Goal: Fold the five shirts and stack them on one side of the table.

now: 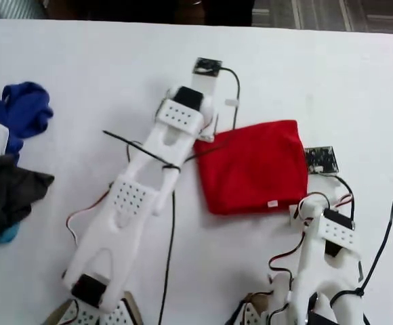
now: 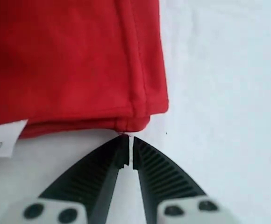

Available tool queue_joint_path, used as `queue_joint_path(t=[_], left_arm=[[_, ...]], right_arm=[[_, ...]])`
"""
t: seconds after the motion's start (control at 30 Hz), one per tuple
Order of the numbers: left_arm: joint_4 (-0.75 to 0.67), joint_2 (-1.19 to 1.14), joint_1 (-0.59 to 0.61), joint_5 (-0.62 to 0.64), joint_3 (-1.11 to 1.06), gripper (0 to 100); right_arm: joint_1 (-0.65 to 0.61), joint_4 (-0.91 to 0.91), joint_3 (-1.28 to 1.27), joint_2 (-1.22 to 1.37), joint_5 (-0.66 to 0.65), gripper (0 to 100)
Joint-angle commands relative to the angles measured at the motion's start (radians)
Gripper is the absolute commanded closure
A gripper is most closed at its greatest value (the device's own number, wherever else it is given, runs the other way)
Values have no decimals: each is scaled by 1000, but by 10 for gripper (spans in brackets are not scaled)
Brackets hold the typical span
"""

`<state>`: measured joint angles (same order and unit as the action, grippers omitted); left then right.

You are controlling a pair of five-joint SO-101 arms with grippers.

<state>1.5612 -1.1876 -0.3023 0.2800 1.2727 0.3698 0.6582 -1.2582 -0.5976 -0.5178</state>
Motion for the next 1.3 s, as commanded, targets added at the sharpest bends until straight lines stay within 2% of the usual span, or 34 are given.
queue_joint_path(t=[0.0, 0.27, 0.63, 1.0, 1.27], left_arm=[[38, 9, 37, 3, 73, 974], [184, 9, -8, 3, 328, 974], [222, -15, -172, 2, 257, 974], [138, -17, -18, 3, 41, 974], [138, -5, -34, 3, 42, 974]], right_arm=[[5, -16, 3, 5, 2, 978], [5, -18, 3, 5, 2, 978], [7, -19, 2, 5, 2, 978], [2, -19, 2, 5, 0, 978], [2, -19, -2, 1, 2, 978]])
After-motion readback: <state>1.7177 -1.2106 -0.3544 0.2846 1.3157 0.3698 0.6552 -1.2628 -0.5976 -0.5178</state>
